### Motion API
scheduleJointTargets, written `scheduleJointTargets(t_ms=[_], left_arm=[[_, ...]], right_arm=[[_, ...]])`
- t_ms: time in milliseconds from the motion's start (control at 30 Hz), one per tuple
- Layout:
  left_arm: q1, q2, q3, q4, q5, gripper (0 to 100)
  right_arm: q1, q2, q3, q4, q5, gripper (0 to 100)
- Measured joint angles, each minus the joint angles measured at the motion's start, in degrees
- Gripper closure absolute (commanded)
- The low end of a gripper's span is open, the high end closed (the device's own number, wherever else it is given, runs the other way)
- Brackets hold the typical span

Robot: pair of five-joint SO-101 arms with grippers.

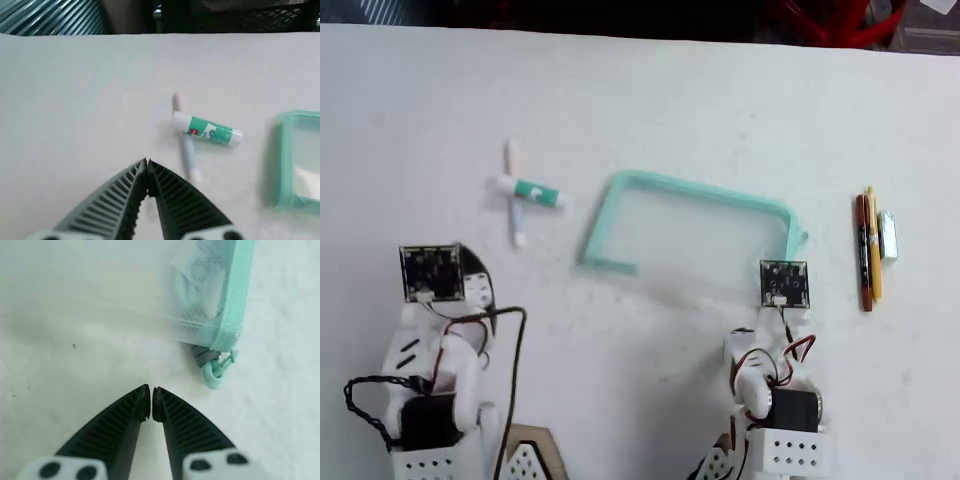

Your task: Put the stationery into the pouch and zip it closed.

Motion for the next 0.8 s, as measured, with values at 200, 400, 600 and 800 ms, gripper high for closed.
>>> scheduleJointTargets(t_ms=[200,400,600,800], left_arm=[[6.59,0.0,-7.3,0.88,0.0,98],[15.12,-0.18,-15.21,1.32,0.0,98],[33.85,-0.26,-15.21,1.05,-1.58,98],[35.96,-0.09,-2.02,-5.27,-9.05,98]], right_arm=[[0.0,0.0,0.0,0.0,0.0,97.9],[0.0,0.0,0.0,0.0,0.0,97.9],[0.0,0.0,0.0,0.0,0.0,97.9],[0.0,0.0,0.0,0.0,0.0,97.9]])
